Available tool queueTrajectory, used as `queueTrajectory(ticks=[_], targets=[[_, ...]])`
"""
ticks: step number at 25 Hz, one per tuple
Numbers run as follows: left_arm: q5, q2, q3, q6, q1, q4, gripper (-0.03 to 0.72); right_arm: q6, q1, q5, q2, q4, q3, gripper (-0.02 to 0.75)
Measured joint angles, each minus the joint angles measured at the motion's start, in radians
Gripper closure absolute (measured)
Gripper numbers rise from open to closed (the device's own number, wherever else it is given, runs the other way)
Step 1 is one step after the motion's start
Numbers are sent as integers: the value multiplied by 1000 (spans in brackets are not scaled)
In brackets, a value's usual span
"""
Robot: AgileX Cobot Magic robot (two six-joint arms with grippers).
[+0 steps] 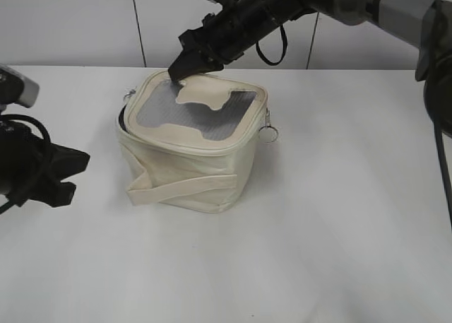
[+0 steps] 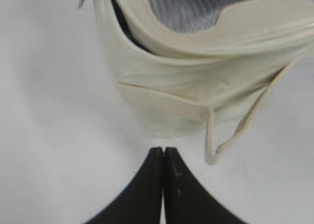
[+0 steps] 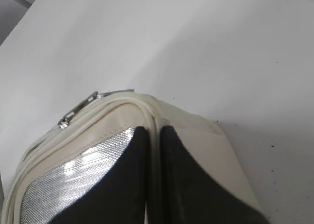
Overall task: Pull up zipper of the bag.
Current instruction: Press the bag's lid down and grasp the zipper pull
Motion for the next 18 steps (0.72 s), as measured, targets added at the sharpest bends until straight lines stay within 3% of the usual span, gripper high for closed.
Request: queueTrajectory(ticks=[5,10,13,16,18], targets=[[-81,-16,0,-1,0,0,686,-35,10,0,0,8,0,690],[3,16,-48,-1,41,1,646,-46,22,1,0,7,0,690],[176,70,-93,-2,168,1,505,-48,23,2,0,7,0,690],[384,156,-144,5,348,11,347,-49,23,4,0,7,0,690],[500,226,-192,55,423,49,305,-49,23,5,0,7,0,690]])
